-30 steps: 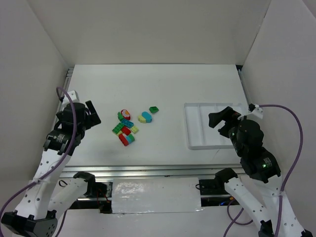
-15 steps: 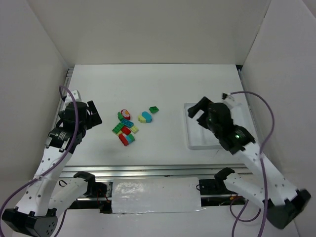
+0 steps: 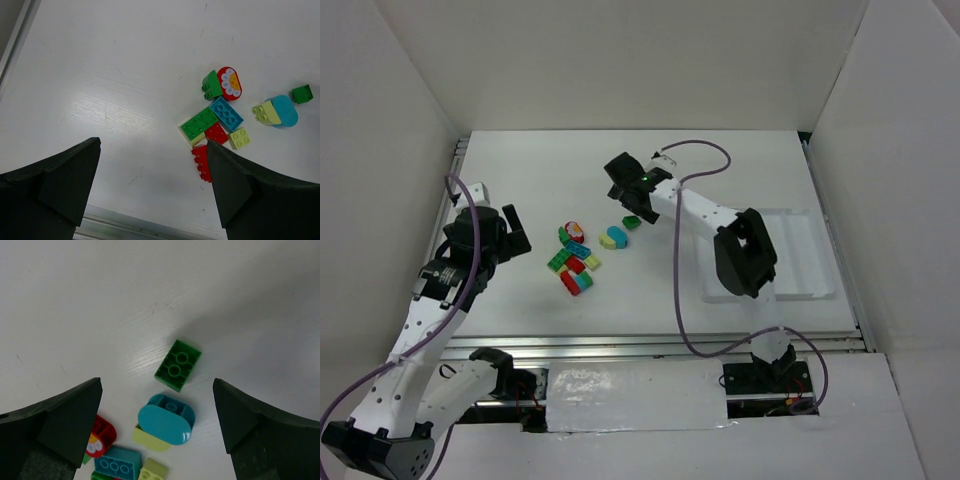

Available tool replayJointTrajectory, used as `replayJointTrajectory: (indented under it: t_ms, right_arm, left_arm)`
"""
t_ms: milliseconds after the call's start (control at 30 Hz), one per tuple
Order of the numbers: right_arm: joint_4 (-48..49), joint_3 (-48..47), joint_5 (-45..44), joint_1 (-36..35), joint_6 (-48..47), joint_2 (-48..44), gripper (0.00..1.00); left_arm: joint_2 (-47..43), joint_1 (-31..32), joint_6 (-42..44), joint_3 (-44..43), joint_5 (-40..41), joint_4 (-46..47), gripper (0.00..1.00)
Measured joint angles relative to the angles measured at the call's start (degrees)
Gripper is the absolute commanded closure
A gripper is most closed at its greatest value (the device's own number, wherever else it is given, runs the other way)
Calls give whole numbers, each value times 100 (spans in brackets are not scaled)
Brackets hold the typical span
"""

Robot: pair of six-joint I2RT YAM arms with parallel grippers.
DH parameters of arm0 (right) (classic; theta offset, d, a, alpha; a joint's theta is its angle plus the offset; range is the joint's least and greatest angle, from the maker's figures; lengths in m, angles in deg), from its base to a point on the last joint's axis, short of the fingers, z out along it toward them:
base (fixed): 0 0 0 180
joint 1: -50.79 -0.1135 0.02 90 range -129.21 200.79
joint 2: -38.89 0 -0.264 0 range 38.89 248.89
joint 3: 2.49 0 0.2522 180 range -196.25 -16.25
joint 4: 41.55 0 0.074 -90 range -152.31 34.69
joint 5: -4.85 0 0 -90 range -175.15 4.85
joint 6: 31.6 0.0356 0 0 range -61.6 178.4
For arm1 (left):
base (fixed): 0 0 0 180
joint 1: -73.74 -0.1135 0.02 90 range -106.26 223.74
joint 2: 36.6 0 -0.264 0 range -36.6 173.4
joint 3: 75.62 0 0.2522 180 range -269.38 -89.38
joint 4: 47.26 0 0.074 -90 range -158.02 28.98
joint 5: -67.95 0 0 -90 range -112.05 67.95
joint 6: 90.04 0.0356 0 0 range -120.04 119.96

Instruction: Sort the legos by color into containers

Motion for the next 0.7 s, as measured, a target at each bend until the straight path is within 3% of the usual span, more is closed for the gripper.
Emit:
replayJointTrajectory:
  t_ms: [133, 600, 700]
  right_arm:
    - [-483, -1036, -118, -63, 219, 1043, 3]
    - [-704, -702, -164, -101, 376, 1298, 15]
    - [-708, -695, -164, -101, 380, 1303, 26]
  left_arm:
    - [72, 44, 13, 0, -50, 2, 1]
    - [59, 92, 39, 2, -210, 7, 0]
    - [2, 92, 42, 2, -225, 7, 1]
